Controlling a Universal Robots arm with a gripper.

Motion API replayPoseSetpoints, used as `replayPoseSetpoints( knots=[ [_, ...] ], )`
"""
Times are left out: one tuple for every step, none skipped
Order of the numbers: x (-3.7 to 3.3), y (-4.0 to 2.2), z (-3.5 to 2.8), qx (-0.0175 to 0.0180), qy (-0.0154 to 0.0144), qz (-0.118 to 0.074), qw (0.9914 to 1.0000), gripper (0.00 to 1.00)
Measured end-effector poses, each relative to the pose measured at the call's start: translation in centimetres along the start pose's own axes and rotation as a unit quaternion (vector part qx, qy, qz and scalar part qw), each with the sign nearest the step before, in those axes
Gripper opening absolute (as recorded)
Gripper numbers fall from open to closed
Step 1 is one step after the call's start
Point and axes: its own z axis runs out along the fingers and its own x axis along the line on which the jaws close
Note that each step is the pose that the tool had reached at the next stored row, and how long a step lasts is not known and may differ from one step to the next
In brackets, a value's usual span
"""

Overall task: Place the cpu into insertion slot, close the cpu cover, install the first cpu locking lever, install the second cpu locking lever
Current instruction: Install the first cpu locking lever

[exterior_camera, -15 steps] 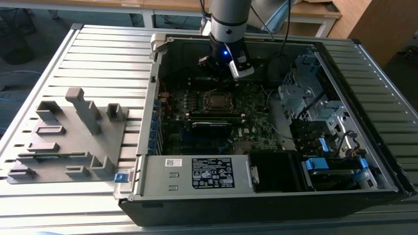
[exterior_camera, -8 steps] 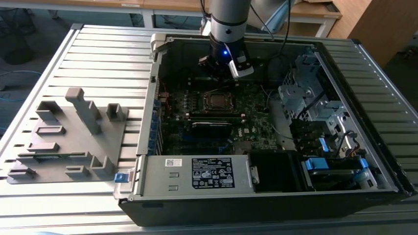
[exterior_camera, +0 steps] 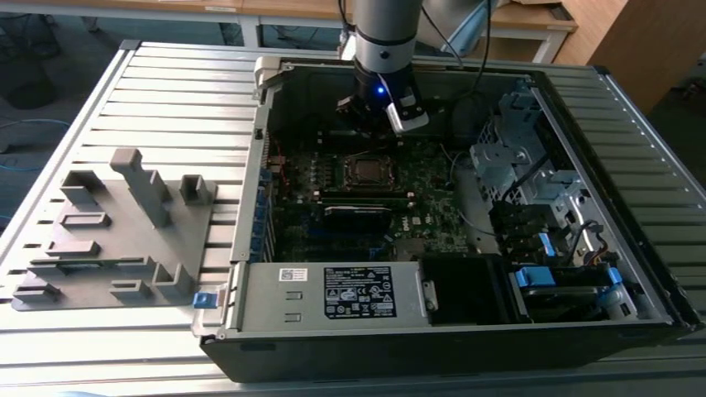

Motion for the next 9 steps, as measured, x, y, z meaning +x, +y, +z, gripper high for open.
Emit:
replayPoseSetpoints(
  knots=[
    [0.00, 0.00, 0.05, -0.0001, -0.0007, 0.001, 1.00000, 0.11],
    [0.00, -0.01, 0.10, 0.0000, -0.0011, 0.002, 1.00000, 0.11],
    [0.01, -0.01, 0.14, 0.0002, -0.0014, 0.004, 0.99999, 0.11],
    [0.02, -0.01, 0.17, 0.0007, -0.0019, 0.007, 0.99997, 0.11],
    [0.02, 0.00, 0.19, 0.0012, -0.0024, 0.011, 0.99993, 0.11],
    [0.02, 0.01, 0.21, 0.0014, -0.0027, 0.014, 0.99990, 0.11],
    [0.02, 0.01, 0.22, 0.0017, -0.0030, 0.017, 0.99986, 0.11],
    [0.02, 0.01, 0.25, 0.0019, -0.0035, 0.021, 0.99978, 0.11],
    [0.03, 0.02, 0.28, 0.0022, -0.0043, 0.027, 0.99963, 0.11]
  ],
)
